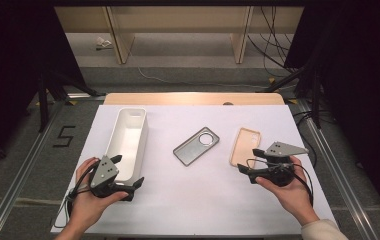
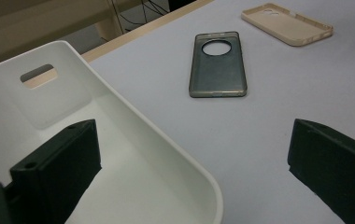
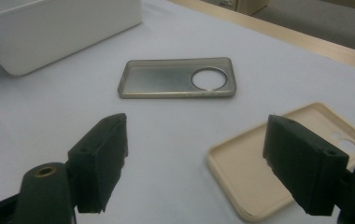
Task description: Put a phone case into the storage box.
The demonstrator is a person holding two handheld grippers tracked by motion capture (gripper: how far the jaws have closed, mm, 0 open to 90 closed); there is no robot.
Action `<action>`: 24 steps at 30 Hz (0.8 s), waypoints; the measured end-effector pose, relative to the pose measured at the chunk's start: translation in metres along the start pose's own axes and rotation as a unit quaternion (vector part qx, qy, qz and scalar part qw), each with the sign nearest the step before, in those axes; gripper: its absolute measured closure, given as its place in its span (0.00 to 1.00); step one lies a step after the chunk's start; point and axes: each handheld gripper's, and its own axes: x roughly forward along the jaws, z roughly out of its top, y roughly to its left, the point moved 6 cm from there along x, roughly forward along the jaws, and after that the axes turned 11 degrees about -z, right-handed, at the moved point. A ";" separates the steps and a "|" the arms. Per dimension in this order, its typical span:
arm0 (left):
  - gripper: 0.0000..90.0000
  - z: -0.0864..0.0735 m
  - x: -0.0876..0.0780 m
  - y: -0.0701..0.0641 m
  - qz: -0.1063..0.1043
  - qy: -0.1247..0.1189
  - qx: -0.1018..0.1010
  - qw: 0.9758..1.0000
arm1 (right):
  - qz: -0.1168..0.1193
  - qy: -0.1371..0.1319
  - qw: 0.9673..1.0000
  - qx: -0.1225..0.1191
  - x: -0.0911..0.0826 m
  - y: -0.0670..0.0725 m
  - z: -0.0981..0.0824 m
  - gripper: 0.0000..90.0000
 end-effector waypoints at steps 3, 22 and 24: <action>0.03 0.000 0.000 -0.001 -0.001 0.000 0.001 1.000 | 0.005 0.000 1.000 -0.012 0.007 0.007 0.005 0.30; 0.04 0.001 -0.001 -0.001 -0.004 -0.005 -0.002 1.000 | 0.082 0.136 0.987 -0.036 0.115 0.080 0.043 0.97; 0.04 0.001 -0.001 -0.001 -0.004 -0.006 -0.002 1.000 | 0.077 0.142 0.986 -0.041 0.125 0.083 0.044 0.98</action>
